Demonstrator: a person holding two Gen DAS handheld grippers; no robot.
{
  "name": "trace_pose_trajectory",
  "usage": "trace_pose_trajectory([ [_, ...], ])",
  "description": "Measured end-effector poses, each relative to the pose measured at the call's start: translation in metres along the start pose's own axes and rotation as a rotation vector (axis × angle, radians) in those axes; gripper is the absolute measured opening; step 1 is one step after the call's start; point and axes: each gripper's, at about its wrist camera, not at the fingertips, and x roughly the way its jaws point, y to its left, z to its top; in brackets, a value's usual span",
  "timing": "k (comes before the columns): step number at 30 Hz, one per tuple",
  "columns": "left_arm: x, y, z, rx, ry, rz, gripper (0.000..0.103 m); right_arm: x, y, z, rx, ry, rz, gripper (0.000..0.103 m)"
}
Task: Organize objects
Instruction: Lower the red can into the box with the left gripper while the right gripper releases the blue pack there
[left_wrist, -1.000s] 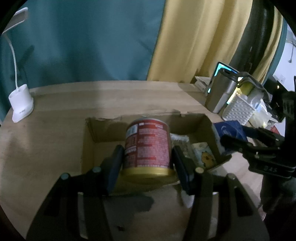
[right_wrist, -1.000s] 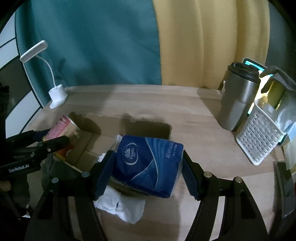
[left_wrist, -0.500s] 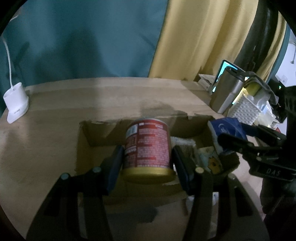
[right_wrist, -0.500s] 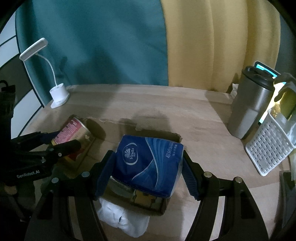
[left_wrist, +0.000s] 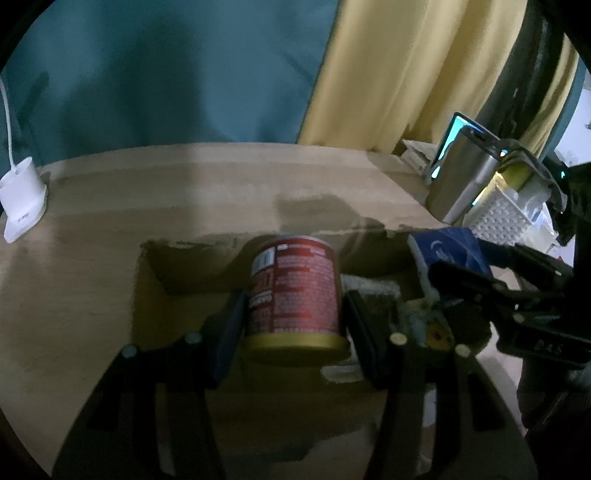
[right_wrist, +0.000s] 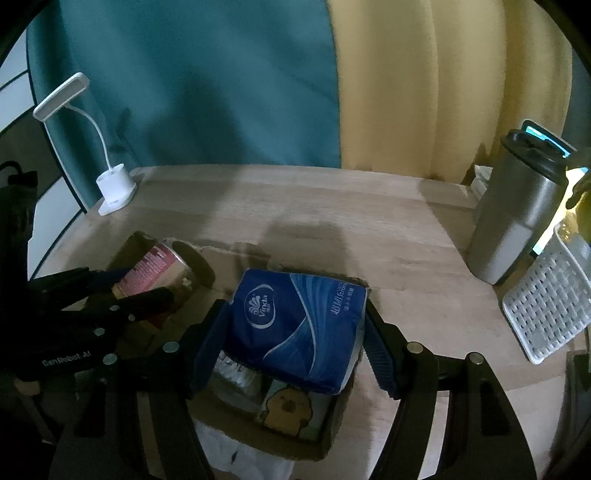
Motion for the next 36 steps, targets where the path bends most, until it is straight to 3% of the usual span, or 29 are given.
trace_pose_trajectory([
  [19,0.028,-0.006,-0.003,-0.024,0.081,-0.019,0.056,0.014,-0.001,0.004,-0.015,0.000,0.006,0.073],
  [22,0.028,-0.008,-0.002,-0.023,0.082,-0.020,0.056,0.014,-0.001,0.003,-0.014,-0.003,0.006,0.075],
  [24,0.027,-0.008,-0.001,-0.028,0.082,-0.023,0.057,0.014,-0.001,0.003,-0.014,-0.005,-0.001,0.085],
  [36,0.018,-0.009,-0.001,-0.025,0.061,-0.027,0.058,0.010,-0.003,0.001,-0.012,-0.011,-0.020,0.086],
])
